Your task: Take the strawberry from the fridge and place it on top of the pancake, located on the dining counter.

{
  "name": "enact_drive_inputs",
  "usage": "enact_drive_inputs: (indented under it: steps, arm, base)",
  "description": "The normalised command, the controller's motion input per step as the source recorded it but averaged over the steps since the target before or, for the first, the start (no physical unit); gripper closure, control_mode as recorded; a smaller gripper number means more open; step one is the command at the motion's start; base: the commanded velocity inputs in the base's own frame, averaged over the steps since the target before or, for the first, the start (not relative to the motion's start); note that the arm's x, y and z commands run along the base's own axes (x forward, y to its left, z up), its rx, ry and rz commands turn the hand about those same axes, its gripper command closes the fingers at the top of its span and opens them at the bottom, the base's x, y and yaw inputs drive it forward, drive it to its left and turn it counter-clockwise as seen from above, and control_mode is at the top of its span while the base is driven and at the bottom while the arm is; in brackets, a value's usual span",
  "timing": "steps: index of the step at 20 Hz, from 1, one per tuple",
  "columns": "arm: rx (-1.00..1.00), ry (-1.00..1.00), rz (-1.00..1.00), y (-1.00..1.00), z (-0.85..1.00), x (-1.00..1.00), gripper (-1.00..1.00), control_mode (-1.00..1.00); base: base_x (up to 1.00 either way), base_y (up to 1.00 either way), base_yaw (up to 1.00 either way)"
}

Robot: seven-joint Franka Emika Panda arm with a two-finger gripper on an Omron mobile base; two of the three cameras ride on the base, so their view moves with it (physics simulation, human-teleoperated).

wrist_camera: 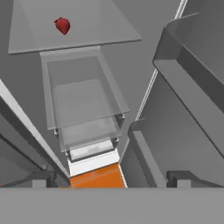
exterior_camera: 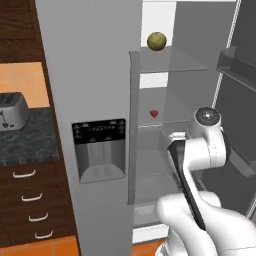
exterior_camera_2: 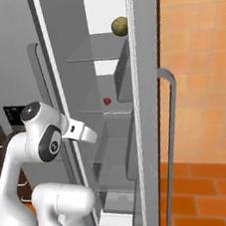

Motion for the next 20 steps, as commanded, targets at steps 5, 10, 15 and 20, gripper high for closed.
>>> enact_drive_inputs:
  steps: [5, 10, 15, 20]
  arm:
    - [0.0, 0.0, 0.0, 0.0, 0.0, 0.0, -1.0, 1.0]
    - [0.0, 0.0, 0.0, 0.0, 0.0, 0.0, -1.0, 1.0]
    - [0.0, 0.0, 0.0, 0.0, 0.0, 0.0, -1.0, 1.0]
    - [0.08, 0.0, 0.09, -0.08, -0.03, 0.24, -1.0, -1.0]
  base:
    - [0.58, 0.25, -0.39]
    - [0.55, -0.03, -0.1]
    - [0.63, -0.05, 0.18]
    - [0.22, -0.2, 0.13]
